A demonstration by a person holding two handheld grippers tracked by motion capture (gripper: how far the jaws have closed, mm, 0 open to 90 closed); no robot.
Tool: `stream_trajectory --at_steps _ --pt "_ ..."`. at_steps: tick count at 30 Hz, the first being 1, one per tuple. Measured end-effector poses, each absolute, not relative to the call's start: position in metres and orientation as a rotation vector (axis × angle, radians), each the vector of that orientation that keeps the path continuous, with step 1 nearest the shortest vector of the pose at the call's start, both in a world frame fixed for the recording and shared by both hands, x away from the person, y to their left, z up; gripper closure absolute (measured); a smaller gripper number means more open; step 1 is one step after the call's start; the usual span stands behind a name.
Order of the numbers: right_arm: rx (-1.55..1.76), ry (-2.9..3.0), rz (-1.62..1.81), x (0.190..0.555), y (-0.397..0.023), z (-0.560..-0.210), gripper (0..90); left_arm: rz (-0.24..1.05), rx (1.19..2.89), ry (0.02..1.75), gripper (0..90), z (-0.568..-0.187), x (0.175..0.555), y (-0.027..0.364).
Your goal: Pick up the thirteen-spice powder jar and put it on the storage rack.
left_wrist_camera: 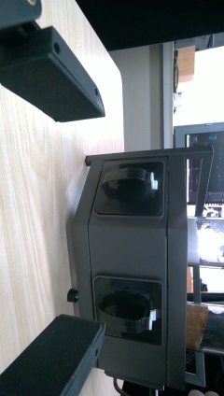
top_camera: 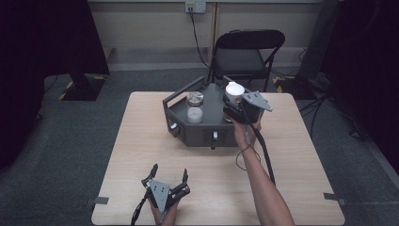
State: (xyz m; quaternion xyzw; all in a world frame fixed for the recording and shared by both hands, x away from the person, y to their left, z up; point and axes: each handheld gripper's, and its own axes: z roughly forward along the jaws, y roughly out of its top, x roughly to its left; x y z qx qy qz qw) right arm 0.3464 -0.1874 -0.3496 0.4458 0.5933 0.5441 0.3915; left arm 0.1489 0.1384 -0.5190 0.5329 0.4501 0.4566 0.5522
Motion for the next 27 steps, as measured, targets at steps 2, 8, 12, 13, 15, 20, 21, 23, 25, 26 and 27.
stream_trajectory --at_steps 2,8,12,13,15,20,21,23,25,26,27 --pt "1.135 1.507 1.383 0.3465 -0.1875 -0.3505 29.6 1.080 1.260 1.064 0.2 -0.5190 0.1490 0.1384" --pt "1.143 1.504 1.381 0.3460 -0.1870 -0.3501 29.6 1.080 1.260 1.064 0.2 -0.5191 0.1489 0.1384" --pt "1.138 1.512 1.370 0.3457 -0.1864 -0.3488 29.7 1.080 1.260 1.064 0.1 -0.5191 0.1489 0.1384" --pt "1.137 1.513 1.367 0.3454 -0.1861 -0.3487 29.7 1.080 1.260 1.064 0.1 -0.5191 0.1489 0.1384" --pt "1.137 1.515 1.368 0.3453 -0.1865 -0.3486 29.7 1.080 1.260 1.064 0.1 -0.5191 0.1489 0.1384" --pt "1.136 1.518 1.368 0.3453 -0.1871 -0.3482 29.7 1.080 1.260 1.064 0.1 -0.5191 0.1489 0.1384" --pt "1.134 1.519 1.367 0.3453 -0.1872 -0.3482 29.7 1.080 1.260 1.064 0.1 -0.5191 0.1489 0.1384" --pt "1.134 1.519 1.369 0.3454 -0.1875 -0.3484 29.7 1.083 1.258 1.066 0.1 -0.5192 0.1488 0.1379" --pt "1.135 1.518 1.369 0.3456 -0.1872 -0.3486 29.7 1.083 1.258 1.066 0.0 -0.5192 0.1488 0.1379" --pt "1.135 1.518 1.369 0.3457 -0.1874 -0.3486 29.6 1.084 1.256 1.069 0.0 -0.5192 0.1486 0.1374" --pt "1.134 1.519 1.370 0.3458 -0.1875 -0.3486 29.6 1.085 1.255 1.070 0.0 -0.5193 0.1486 0.1372"
